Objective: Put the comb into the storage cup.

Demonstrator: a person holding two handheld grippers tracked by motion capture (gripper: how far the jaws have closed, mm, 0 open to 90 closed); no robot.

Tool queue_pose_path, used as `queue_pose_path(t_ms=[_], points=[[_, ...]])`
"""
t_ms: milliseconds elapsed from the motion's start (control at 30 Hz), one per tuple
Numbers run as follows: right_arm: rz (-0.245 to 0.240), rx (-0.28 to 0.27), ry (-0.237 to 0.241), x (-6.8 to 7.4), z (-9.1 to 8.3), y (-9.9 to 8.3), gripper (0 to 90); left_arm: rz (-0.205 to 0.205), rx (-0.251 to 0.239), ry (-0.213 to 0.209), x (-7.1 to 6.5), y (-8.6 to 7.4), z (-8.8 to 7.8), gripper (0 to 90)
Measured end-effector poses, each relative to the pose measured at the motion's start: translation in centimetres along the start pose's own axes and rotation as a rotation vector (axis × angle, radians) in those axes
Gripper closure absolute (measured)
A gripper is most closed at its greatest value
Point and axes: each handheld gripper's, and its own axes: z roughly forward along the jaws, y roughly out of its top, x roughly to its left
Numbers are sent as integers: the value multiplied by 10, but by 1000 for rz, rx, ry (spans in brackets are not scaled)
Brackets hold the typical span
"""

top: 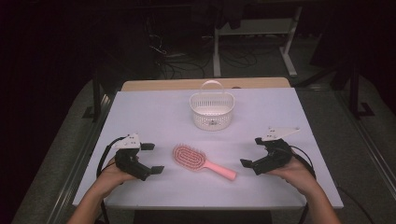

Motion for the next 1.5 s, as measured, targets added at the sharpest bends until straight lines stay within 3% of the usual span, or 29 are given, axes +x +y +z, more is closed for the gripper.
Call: queue_pose_path(t_ms=[333,567,1500], points=[[-2,11,17,4,0,9,0,0,-2,1,-1,0,0,0],[-31,1,13,8,2,15,0,-15,3,-12,0,0,0,0],[-19,-3,31,10,10,32,0,-6,-1,-16,0,1,0,0]])
